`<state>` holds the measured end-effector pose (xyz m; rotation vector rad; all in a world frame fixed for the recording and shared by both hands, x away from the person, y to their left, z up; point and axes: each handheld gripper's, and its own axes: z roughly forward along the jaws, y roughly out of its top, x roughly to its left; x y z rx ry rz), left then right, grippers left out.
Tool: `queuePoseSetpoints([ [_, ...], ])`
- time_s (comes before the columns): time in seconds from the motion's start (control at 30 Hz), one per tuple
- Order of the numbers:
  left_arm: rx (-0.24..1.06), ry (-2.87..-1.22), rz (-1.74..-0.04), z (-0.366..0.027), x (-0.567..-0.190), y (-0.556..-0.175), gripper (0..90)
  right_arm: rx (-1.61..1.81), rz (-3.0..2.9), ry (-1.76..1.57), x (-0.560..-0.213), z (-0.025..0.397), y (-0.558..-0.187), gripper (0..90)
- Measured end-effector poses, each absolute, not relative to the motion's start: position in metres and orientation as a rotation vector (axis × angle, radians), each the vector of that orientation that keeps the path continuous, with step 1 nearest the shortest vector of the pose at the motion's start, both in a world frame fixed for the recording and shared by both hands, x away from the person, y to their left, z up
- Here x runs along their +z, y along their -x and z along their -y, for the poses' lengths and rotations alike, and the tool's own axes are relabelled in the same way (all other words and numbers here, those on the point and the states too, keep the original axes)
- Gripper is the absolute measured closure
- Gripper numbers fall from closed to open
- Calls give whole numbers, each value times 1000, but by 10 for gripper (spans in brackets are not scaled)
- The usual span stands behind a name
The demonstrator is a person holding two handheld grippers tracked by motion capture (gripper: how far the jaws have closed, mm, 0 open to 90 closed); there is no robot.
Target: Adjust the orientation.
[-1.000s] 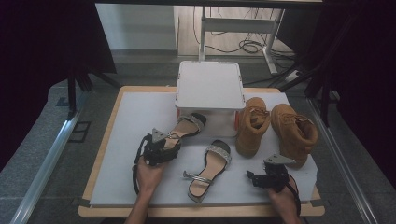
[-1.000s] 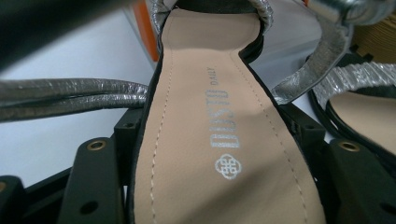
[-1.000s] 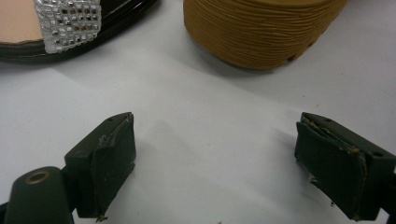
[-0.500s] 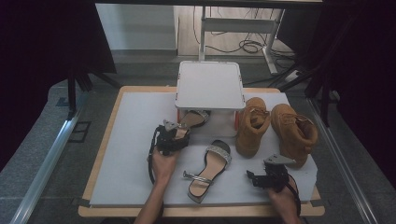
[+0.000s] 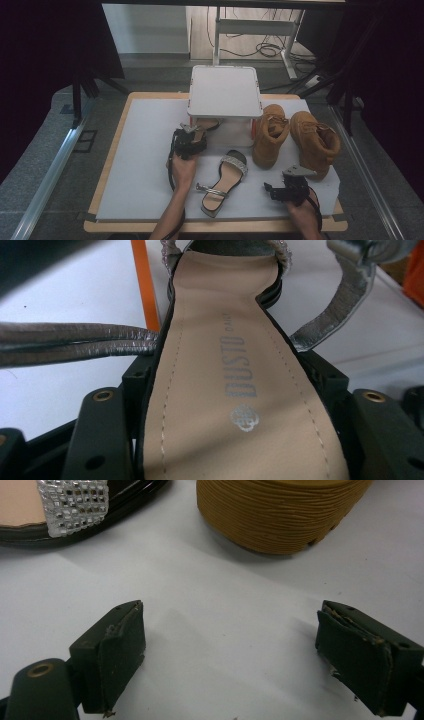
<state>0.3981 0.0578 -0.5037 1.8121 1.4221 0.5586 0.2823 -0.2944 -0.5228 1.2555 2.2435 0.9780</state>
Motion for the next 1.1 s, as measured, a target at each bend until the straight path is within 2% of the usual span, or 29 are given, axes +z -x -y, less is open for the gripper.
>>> queuePoseSetpoints([
  [0.3,599,-1826,-1440,-46,-507,-412,387,978,-2243,-1256,-523,294,-282,128],
  [0.53,554,-1852,-1431,-48,-508,-414,352,978,-2243,-1256,-523,294,-282,128],
  [0.87,525,-1890,-1347,-63,-499,-390,299,978,-2243,-1256,-523,294,-282,128],
  [1.1,533,-1904,-1277,-81,-489,-364,372,978,-2243,-1256,-523,294,-282,128],
])
